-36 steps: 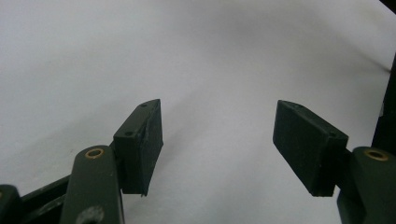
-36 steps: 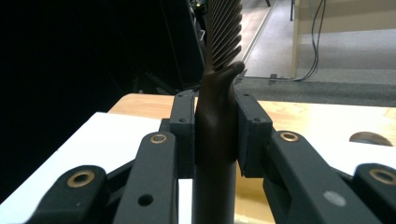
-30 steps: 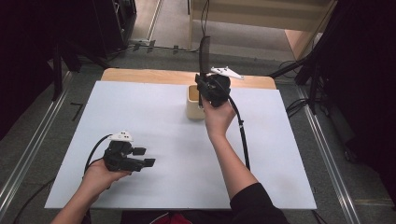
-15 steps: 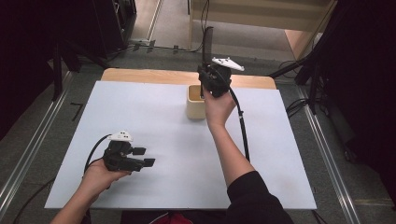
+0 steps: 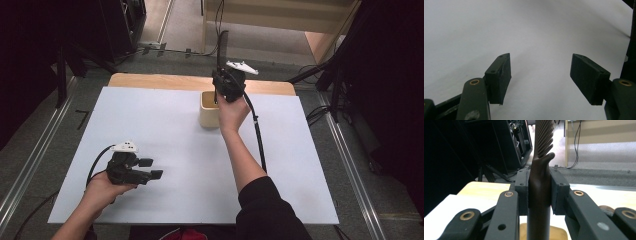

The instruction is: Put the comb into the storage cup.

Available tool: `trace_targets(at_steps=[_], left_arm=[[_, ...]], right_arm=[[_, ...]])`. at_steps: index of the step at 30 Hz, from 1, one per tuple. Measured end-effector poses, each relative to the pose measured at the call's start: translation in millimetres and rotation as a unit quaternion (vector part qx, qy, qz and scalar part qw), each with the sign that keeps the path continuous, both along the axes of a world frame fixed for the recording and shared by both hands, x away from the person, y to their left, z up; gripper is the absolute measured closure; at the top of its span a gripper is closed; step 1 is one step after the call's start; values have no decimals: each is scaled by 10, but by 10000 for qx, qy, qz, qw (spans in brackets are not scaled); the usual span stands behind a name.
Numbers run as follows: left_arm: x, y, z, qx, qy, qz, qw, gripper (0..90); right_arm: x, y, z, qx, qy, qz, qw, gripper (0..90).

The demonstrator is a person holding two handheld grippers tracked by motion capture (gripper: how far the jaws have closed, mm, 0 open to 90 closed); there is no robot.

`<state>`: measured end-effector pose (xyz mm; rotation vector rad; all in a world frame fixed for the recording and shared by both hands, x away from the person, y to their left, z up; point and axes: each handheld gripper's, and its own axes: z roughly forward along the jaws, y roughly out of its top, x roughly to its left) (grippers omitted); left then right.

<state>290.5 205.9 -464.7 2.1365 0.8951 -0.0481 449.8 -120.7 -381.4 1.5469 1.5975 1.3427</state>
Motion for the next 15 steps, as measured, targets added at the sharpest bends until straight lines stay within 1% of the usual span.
trace_targets(at_steps=[1, 2, 4, 7, 10, 12, 15], left_arm=[[-8, 6, -2, -10, -2, 40, 10000, 342], [-10, 17, -3, -13, 4, 27, 10000, 342], [-18, 23, -4, -14, 4, 38, 10000, 342], [-23, 17, -3, -19, 25, 4, 10000, 342], [-24, 8, -5, -16, 18, -20, 10000, 343], [-22, 9, -6, -1, 23, -16, 10000, 343], [-16, 13, -11, -16, 36, -19, 10000, 343]], right_arm=[[-3, 5, 1, -81, -25, -47, 10000, 699], [-7, 14, 1, -174, -79, -75, 9998, 699], [-9, 23, -3, -241, -103, -132, 9996, 699], [15, 20, -17, -259, -132, -161, 9994, 699], [43, 12, -42, -186, -72, -171, 9997, 699], [57, 18, -65, -202, -21, -165, 9997, 699], [70, 37, -94, -204, -7, -182, 9996, 699]])
